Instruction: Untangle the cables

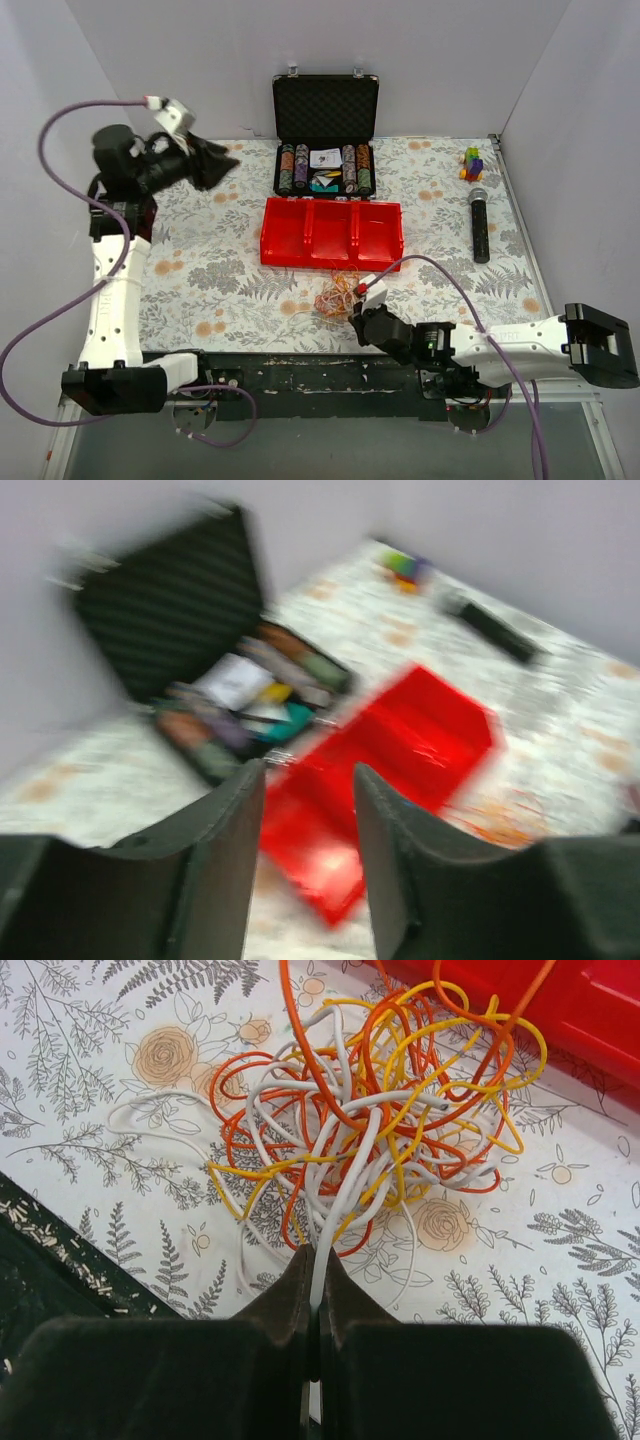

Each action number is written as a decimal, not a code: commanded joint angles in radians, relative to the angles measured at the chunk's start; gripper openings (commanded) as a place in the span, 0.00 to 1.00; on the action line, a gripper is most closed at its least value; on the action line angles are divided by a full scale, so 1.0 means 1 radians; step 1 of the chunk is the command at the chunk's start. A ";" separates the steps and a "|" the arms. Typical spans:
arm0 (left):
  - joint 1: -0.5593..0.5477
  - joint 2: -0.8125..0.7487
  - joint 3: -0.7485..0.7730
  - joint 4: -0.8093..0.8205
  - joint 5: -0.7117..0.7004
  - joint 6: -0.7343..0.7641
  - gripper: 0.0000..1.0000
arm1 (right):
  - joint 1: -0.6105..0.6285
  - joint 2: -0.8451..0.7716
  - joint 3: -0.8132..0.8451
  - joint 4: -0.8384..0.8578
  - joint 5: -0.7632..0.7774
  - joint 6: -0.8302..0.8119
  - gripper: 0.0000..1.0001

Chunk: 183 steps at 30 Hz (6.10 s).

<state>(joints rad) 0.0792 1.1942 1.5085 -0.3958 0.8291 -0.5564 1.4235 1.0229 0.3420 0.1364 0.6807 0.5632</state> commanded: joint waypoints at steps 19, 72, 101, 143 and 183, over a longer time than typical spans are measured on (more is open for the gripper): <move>-0.634 0.176 -0.367 -0.382 0.122 0.675 0.87 | 0.011 0.080 0.143 0.054 0.016 -0.082 0.01; -0.779 -0.028 -0.352 -0.121 -0.306 0.537 0.00 | 0.009 -0.010 0.082 0.049 -0.041 -0.083 0.01; 0.100 -0.078 -0.137 0.259 -0.665 0.006 0.00 | -0.001 -0.236 -0.041 -0.455 0.131 0.365 0.01; 0.010 0.050 -0.010 0.402 0.227 -0.377 0.00 | 0.043 -0.181 0.104 -0.241 0.028 0.136 0.01; -0.242 0.139 -0.139 0.520 -0.199 -0.261 0.00 | 0.074 -0.181 0.055 -0.259 0.052 0.222 0.01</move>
<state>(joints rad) -0.1631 1.3647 1.3441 0.1001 0.6090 -0.7937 1.4929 0.8444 0.4080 -0.1589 0.7071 0.7673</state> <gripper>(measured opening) 0.014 0.033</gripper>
